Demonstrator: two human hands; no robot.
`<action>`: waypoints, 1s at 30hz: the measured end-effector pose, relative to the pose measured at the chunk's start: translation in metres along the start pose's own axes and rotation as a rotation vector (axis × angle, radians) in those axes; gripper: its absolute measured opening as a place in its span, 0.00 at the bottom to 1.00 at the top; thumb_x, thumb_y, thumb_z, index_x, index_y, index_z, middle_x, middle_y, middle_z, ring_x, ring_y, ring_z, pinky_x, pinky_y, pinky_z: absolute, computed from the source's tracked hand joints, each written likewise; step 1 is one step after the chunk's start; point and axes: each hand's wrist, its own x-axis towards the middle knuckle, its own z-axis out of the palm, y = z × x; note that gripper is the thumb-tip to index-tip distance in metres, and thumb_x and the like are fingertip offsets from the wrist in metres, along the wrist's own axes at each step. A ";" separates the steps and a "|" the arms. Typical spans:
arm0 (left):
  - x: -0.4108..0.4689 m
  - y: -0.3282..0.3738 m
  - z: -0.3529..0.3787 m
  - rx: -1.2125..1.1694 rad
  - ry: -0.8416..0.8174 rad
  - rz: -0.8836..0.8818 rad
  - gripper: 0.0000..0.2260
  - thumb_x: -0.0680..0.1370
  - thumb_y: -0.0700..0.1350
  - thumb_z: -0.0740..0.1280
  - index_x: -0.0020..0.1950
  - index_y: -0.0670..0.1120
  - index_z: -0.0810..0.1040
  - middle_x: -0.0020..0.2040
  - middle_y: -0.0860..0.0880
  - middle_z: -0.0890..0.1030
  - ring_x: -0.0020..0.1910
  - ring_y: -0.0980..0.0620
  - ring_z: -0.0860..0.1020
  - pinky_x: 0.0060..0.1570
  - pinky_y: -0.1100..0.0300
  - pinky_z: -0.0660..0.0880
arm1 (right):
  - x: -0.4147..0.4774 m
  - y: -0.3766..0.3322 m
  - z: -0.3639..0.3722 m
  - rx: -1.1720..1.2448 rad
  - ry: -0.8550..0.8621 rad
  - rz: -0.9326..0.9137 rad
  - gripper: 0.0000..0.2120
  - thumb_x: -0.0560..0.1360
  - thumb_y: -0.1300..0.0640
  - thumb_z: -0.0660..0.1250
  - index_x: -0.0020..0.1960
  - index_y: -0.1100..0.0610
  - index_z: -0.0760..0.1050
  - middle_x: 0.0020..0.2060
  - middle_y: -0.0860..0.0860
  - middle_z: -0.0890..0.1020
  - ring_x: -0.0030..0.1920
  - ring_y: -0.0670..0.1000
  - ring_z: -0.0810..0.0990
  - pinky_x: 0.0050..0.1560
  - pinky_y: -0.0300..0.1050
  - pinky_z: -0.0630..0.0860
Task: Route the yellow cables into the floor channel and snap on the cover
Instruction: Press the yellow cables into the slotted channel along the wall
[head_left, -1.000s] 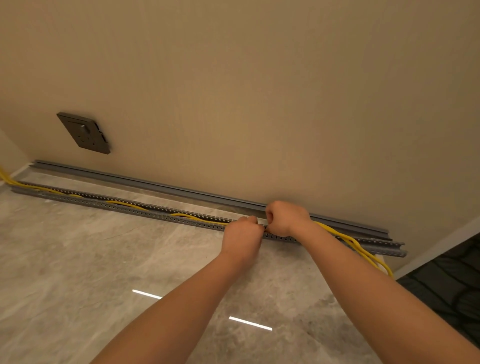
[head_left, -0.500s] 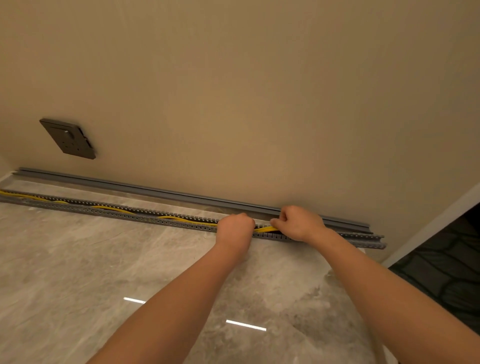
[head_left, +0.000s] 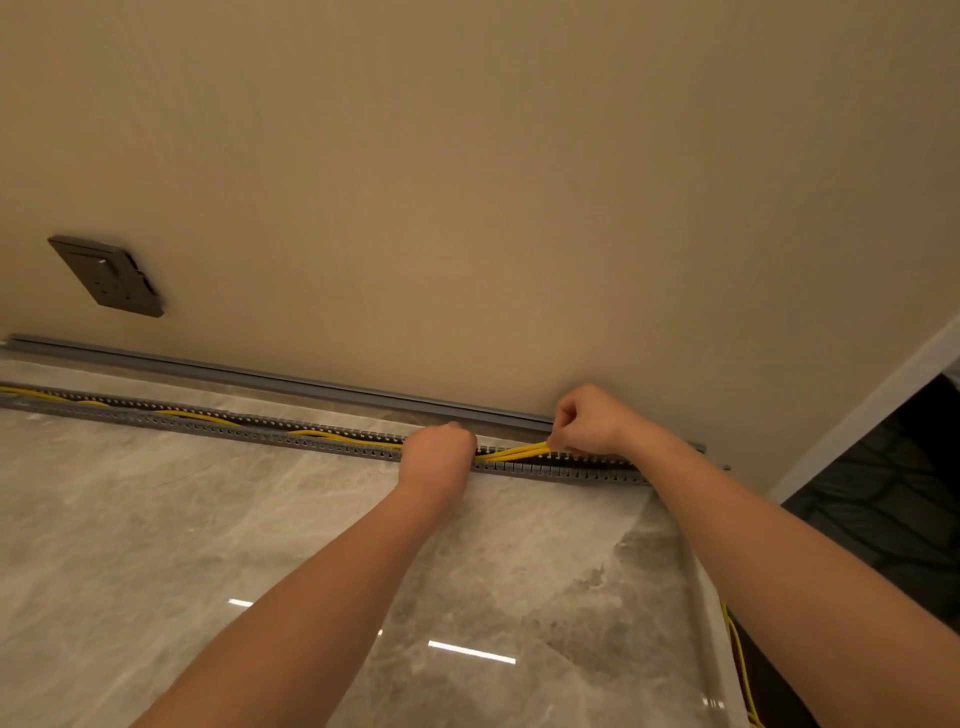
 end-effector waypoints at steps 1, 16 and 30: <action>0.000 0.000 0.000 0.001 0.007 0.000 0.11 0.74 0.34 0.65 0.50 0.46 0.81 0.49 0.46 0.80 0.47 0.44 0.80 0.37 0.56 0.69 | 0.001 -0.003 0.001 -0.084 0.014 -0.021 0.10 0.70 0.62 0.71 0.32 0.54 0.76 0.29 0.52 0.79 0.33 0.51 0.77 0.32 0.41 0.72; -0.012 0.002 0.010 -0.091 0.133 -0.004 0.10 0.77 0.46 0.62 0.52 0.48 0.81 0.50 0.48 0.78 0.50 0.45 0.77 0.39 0.56 0.72 | 0.006 -0.012 0.019 -0.443 -0.033 0.078 0.05 0.70 0.61 0.62 0.42 0.54 0.75 0.38 0.51 0.79 0.41 0.55 0.76 0.42 0.43 0.72; -0.006 0.069 0.007 -0.270 0.177 0.081 0.12 0.77 0.46 0.62 0.57 0.50 0.82 0.51 0.48 0.78 0.52 0.45 0.77 0.38 0.56 0.71 | 0.008 0.006 0.021 -0.279 -0.015 0.038 0.06 0.71 0.57 0.65 0.37 0.52 0.71 0.38 0.51 0.78 0.42 0.55 0.76 0.38 0.44 0.70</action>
